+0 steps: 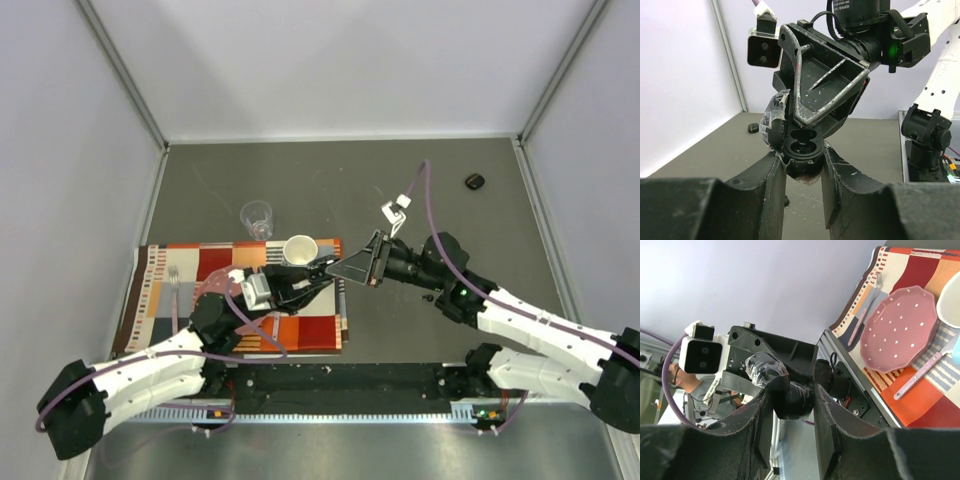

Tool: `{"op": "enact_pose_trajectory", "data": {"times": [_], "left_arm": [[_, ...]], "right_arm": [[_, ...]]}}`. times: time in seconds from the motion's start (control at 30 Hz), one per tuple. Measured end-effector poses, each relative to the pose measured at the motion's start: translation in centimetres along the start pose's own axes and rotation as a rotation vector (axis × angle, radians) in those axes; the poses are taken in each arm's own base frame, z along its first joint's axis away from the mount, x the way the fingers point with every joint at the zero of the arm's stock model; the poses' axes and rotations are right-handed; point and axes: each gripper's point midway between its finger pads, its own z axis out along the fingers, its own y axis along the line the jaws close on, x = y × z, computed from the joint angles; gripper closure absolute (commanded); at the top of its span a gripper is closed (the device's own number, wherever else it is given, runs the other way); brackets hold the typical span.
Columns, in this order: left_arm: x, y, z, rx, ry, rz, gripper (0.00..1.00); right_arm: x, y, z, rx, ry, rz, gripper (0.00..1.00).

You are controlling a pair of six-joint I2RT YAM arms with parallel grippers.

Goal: Insert the wireless bluetooth earbuds into the charging case
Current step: Open the charging case, then adjust the earbud at the center of the board.

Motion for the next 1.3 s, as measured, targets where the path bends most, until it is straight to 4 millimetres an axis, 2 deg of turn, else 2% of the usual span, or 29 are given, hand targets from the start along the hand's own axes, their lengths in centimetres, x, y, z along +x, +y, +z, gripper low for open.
{"op": "enact_pose_trajectory", "data": {"times": [0.17,0.4,0.57,0.63,0.67,0.73,0.8,0.9,1.03,1.13,1.3], "left_arm": [[0.0,0.3,-0.1,-0.021,-0.001,0.001,1.0],[-0.3,0.8,-0.4,-0.056,-0.013,0.005,1.0],[-0.4,1.0,-0.6,-0.069,-0.012,0.005,1.0],[-0.5,1.0,-0.7,-0.072,-0.014,0.009,1.0],[-1.1,1.0,-0.9,-0.072,-0.026,0.017,1.0],[-1.3,0.9,-1.0,-0.073,-0.03,0.019,1.0],[-1.7,0.9,-1.2,-0.073,-0.034,0.024,1.0],[-2.1,0.9,-1.4,-0.077,-0.041,0.041,1.0],[-2.2,0.9,-1.6,-0.076,-0.04,0.051,1.0],[-1.9,0.9,-1.7,-0.079,-0.027,0.056,1.0],[-1.8,0.9,-1.9,-0.08,-0.017,0.068,1.0]], "right_arm": [[-0.1,0.2,-0.6,0.004,-0.013,-0.027,0.3],[-1.0,0.9,-2.1,0.021,-0.071,-0.071,0.26],[-1.2,-0.4,-3.0,0.104,-0.095,-0.09,0.25],[-1.6,-1.7,-3.8,0.184,-0.116,-0.104,0.27],[-2.6,-3.3,-5.3,0.301,-0.156,-0.134,0.29],[-3.4,-5.0,-6.7,0.394,-0.173,-0.153,0.29],[-5.8,-8.0,-9.1,0.529,-0.254,-0.153,0.32],[-7.1,-11.4,-11.9,0.684,-0.287,-0.142,0.38],[-6.1,-14.5,-14.0,0.824,-0.244,-0.117,0.4],[-4.7,-16.8,-15.4,0.921,-0.206,-0.085,0.42],[-2.1,-21.2,-18.8,1.081,-0.19,0.023,0.45]]}}
